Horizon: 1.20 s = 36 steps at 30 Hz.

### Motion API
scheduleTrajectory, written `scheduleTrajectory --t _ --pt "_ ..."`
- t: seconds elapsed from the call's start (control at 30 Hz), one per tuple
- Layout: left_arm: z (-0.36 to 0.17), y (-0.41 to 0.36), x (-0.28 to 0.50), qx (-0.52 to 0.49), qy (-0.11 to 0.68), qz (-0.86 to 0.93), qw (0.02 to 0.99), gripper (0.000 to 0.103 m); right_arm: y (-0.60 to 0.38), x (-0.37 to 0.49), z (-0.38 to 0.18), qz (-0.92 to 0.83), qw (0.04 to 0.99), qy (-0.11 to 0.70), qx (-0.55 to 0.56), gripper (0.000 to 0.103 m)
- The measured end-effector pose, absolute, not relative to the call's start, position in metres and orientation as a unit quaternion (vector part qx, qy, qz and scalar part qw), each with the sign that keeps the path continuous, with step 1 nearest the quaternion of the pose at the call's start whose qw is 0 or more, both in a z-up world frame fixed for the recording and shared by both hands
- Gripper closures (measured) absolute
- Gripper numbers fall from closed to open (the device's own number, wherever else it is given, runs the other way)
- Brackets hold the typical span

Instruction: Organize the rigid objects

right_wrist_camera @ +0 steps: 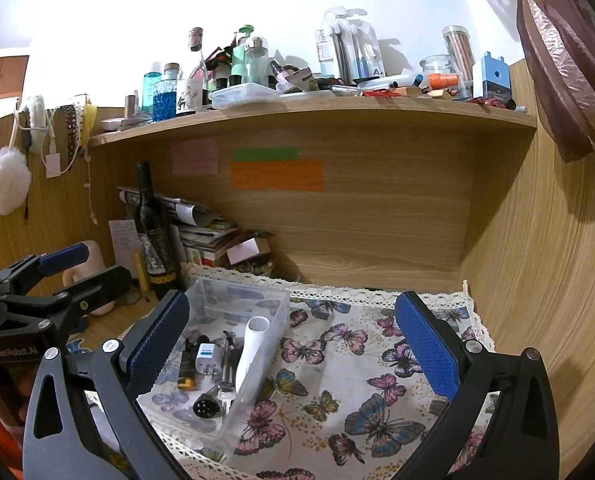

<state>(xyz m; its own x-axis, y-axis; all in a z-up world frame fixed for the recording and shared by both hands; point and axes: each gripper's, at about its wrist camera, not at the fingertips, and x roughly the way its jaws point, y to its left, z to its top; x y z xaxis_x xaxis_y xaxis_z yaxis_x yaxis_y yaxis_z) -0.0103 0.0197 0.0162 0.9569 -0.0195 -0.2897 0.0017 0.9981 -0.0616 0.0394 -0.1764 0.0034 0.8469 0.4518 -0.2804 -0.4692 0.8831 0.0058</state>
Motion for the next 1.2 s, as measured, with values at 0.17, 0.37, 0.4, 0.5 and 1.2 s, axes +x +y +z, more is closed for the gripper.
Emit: scheduleTrajectory --t 0.17,0.37,0.4,0.5,1.2 --pt "0.014 0.021 -0.009 -0.032 0.146 -0.004 0.989 0.000 -0.176 0.040 0.004 0.239 0.961 0.138 -0.032 0.000" --pt "0.013 0.024 -0.008 -0.036 0.149 -0.002 0.988 0.000 -0.176 0.041 0.004 0.240 0.960 0.138 -0.032 0.000" --pt "0.013 0.025 -0.007 -0.037 0.150 -0.002 0.988 0.000 -0.176 0.042 0.004 0.241 0.960 0.139 -0.031 0.000" --pt "0.012 0.027 -0.007 -0.039 0.152 -0.002 0.988 0.000 -0.177 0.045 0.005 0.244 0.959 0.139 -0.032 0.000" --pt "0.008 0.027 0.000 -0.027 0.151 -0.016 0.988 0.000 -0.169 0.055 0.006 0.250 0.956 0.144 -0.042 0.000"
